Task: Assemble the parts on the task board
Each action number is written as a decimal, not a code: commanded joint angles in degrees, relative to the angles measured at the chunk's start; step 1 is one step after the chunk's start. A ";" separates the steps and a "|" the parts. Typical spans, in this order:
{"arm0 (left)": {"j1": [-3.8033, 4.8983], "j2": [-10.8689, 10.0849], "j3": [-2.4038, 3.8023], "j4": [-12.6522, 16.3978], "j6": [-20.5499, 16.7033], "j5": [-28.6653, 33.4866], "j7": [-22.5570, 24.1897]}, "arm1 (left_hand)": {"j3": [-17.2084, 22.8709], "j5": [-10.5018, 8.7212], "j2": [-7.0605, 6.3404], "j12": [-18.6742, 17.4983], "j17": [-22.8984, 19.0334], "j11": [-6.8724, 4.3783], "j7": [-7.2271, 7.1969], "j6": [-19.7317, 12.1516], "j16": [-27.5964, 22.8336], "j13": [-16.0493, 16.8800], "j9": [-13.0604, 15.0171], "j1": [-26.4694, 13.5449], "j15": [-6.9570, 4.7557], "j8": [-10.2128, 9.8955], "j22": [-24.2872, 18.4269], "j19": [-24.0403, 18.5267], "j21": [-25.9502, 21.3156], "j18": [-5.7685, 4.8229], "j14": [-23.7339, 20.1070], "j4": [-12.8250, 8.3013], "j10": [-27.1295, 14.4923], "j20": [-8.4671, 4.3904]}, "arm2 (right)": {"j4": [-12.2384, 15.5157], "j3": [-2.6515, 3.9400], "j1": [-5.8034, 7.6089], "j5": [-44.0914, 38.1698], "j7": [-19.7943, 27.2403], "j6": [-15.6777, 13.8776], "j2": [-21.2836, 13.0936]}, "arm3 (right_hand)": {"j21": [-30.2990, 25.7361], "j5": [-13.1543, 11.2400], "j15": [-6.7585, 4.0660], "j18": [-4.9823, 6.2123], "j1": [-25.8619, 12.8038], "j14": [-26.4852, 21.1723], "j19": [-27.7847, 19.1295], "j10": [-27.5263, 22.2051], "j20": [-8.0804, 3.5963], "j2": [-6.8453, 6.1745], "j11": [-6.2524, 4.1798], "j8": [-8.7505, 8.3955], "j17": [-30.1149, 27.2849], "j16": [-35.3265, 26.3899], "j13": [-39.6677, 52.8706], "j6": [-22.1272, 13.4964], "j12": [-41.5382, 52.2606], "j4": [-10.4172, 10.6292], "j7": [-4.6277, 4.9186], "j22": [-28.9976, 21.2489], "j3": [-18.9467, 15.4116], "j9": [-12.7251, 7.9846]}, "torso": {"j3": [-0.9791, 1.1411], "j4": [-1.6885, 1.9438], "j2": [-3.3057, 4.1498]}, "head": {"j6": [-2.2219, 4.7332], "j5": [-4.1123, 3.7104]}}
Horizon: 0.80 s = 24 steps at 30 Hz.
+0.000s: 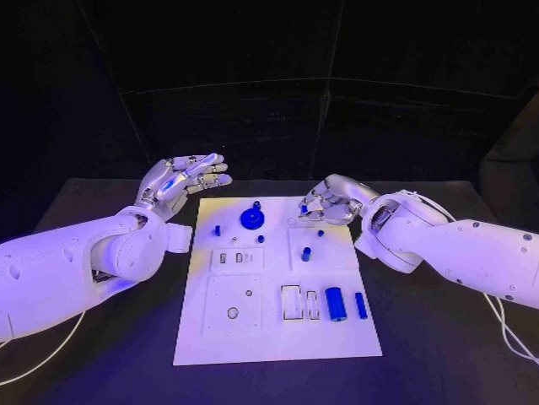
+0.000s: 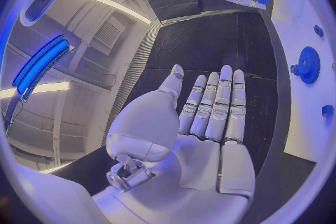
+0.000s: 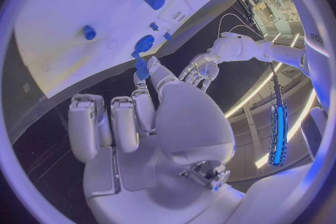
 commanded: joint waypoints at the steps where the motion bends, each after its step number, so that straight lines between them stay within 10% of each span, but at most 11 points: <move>1: 0.12 0.28 0.06 -0.22 1.32 -0.06 -0.17 | -0.05 0.10 0.57 -0.22 -0.03 0.30 1.20 0.10 -0.31 0.00 -0.03 0.19 -0.04 -0.18 -0.10 0.46 -0.20 0.36 0.45 -0.35 0.06 -0.02 | 0.56 0.02 0.16 -2.95 -3.23 0.22 1.81 | 0.32 -0.01 -0.51 -0.45 -0.40 4.12 1.99 -0.06 -0.41 -0.05 -0.41 0.14 6.60 -0.24 1.68 1.49 -0.32 0.52 -1.16 9.77 0.31 0.30 | -0.44 0.30 -0.66 | -0.50 1.05; 14: 0.21 1.95 0.07 -1.92 1.97 -0.07 -0.48 | 0.01 0.12 0.77 0.02 0.04 0.08 1.00 0.47 -0.21 0.08 0.00 0.13 -0.22 -0.08 -0.17 0.81 -0.19 0.41 0.96 -0.44 0.76 -0.13 | -2.11 -0.60 -1.52 -11.02 -5.48 5.37 11.46 | 0.31 1.46 -0.63 -0.45 -0.70 4.03 2.00 0.07 -0.53 -0.20 -0.52 -0.04 6.18 -0.51 1.75 1.56 -0.34 0.49 -1.24 9.78 0.82 0.23 | -0.77 0.52 -0.94 | -2.04 3.22; 24: 0.20 2.53 0.06 -2.76 2.10 -0.07 -0.47 | 0.01 0.11 0.79 0.04 0.05 0.05 0.98 0.50 -0.21 0.09 0.00 0.12 -0.25 -0.09 -0.18 0.85 -0.19 0.41 1.02 -0.46 0.84 -0.15 | -4.24 -1.65 -4.05 -16.17 -6.94 5.93 15.02 | 0.27 1.76 -0.64 -0.43 -0.67 3.99 1.95 -0.02 -0.55 -0.29 -0.53 -0.12 6.02 -0.61 1.63 1.52 -0.52 0.37 -1.24 9.70 1.01 0.21 | -0.47 0.38 -0.82 | -2.34 3.90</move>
